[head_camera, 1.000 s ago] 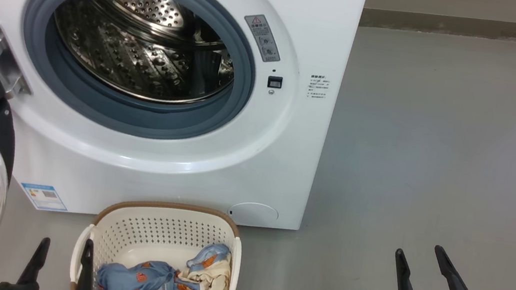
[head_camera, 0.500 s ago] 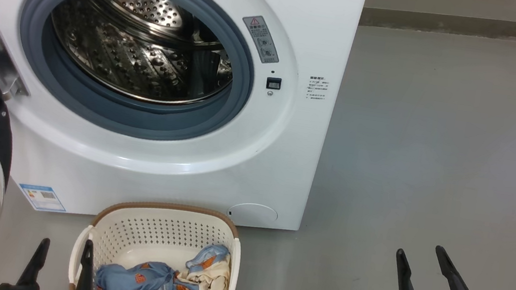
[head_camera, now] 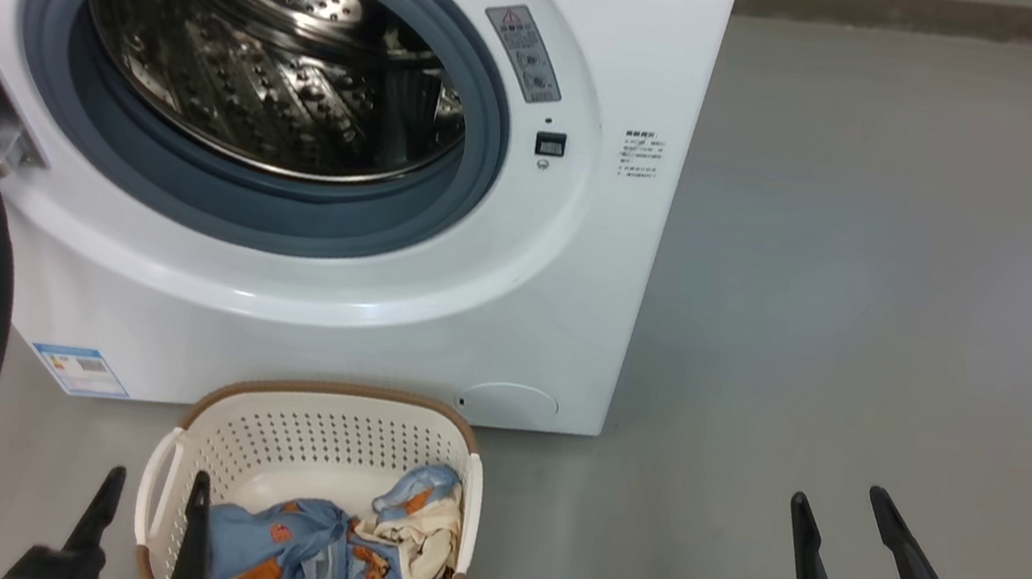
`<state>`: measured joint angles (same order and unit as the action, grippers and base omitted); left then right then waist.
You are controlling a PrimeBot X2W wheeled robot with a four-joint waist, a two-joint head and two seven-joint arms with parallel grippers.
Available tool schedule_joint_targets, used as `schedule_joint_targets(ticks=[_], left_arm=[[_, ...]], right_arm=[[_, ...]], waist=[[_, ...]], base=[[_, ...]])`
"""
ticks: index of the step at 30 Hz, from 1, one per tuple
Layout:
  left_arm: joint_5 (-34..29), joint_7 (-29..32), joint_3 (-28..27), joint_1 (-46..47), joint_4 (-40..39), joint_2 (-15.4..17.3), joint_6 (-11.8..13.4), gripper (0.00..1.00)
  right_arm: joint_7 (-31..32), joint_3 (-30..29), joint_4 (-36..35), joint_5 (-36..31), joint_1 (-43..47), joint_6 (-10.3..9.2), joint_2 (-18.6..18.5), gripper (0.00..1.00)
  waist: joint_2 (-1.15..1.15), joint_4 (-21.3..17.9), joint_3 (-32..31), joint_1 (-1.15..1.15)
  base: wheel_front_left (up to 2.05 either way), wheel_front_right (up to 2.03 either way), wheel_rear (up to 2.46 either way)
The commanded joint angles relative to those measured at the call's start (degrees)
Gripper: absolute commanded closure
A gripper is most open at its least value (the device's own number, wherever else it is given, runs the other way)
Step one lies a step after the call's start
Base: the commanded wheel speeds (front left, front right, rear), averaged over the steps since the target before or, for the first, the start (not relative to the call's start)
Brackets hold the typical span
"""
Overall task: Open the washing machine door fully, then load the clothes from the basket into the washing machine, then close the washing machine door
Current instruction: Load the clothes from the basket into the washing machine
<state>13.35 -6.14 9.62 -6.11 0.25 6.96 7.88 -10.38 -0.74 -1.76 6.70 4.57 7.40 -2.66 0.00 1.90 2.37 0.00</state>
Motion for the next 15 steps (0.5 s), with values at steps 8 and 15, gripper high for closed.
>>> schedule_joint_targets(ticks=[8,15], left_arm=[[1.96,-1.22,0.79,10.31,11.14,-0.23,-4.23,0.0],[3.72,-2.44,3.77,20.09,27.23,-1.98,-8.86,0.0]], right_arm=[[-0.76,2.41,-1.61,0.6,-4.42,0.09,-0.44,0.0],[-1.1,3.61,-2.26,0.99,-7.35,0.09,-1.65,0.0]], waist=[[0.0,-0.85,4.98,0.0],[0.0,-2.12,10.58,0.0]], base=[[0.0,0.0,0.0],[0.0,0.0,0.0]])
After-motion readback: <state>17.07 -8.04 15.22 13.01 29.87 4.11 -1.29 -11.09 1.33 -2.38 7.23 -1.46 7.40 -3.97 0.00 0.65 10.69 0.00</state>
